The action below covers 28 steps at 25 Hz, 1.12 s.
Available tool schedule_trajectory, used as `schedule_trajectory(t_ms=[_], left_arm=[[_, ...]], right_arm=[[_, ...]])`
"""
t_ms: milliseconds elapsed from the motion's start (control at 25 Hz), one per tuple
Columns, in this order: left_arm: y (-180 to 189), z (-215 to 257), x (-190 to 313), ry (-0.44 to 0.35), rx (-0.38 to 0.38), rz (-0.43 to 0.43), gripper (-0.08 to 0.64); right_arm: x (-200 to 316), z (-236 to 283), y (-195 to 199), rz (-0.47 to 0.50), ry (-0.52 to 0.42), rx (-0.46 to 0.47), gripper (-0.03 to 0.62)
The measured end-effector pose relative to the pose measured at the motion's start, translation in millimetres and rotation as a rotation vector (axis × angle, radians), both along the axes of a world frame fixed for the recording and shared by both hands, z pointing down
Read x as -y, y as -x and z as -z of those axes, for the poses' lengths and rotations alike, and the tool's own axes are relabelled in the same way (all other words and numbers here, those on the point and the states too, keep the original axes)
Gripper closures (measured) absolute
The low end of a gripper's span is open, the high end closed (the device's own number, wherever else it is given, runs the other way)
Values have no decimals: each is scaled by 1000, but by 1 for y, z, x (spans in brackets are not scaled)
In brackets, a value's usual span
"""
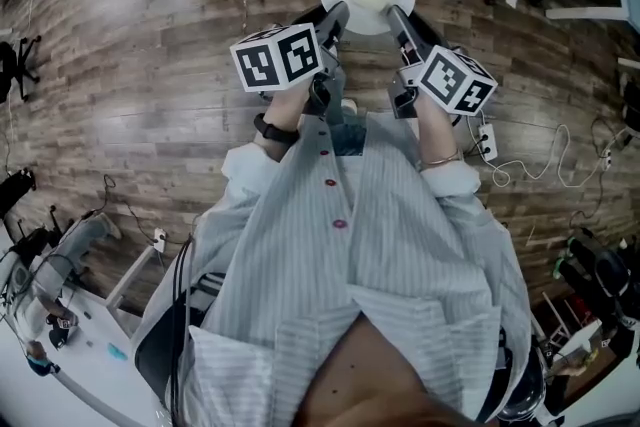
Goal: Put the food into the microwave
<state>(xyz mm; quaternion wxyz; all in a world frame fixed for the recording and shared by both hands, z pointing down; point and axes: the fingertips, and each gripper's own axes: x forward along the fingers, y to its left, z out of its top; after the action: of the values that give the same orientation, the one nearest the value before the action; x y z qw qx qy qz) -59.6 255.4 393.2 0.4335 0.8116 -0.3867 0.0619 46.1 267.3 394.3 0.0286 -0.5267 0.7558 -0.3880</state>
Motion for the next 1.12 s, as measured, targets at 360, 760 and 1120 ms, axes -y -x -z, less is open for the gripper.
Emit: schedule_trajectory(t_ms=[360,760,1120], left_arm=[[2,5,83,8,0,-17,465],[0,2,154,-8,7,-81,465],[3,-4,182,-6,6,-130,465]], right_arm=[[81,5,2,-20,5,-5,476],[145,2,1,-73,1,-6,476],[168,-5,6,-127,11,-7,476]])
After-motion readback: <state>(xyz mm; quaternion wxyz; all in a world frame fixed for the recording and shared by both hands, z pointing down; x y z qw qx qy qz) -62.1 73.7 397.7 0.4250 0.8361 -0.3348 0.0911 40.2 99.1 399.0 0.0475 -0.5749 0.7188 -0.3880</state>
